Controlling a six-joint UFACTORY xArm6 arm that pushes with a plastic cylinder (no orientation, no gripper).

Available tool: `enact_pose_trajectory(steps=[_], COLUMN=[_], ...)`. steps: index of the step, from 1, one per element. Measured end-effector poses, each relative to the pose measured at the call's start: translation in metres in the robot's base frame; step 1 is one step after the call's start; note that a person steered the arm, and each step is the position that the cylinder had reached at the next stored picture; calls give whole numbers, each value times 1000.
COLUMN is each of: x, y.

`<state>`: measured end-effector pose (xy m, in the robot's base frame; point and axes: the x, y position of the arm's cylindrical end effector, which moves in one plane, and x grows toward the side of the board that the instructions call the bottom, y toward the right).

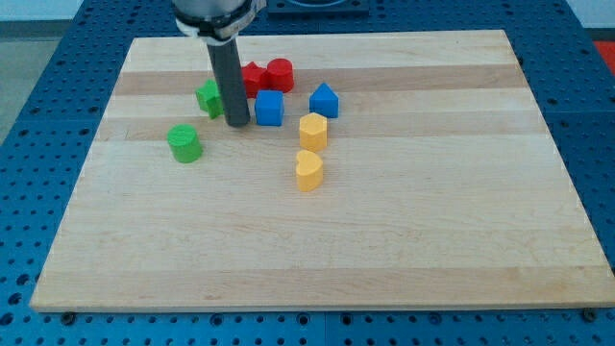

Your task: Move the cube at the top of the triangle

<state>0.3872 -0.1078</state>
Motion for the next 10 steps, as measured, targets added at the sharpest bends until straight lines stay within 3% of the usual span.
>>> enact_pose_trajectory(steps=[1,5,6,7,10], x=[2,-97,-96,-68,-77], y=[19,71,71,60,76])
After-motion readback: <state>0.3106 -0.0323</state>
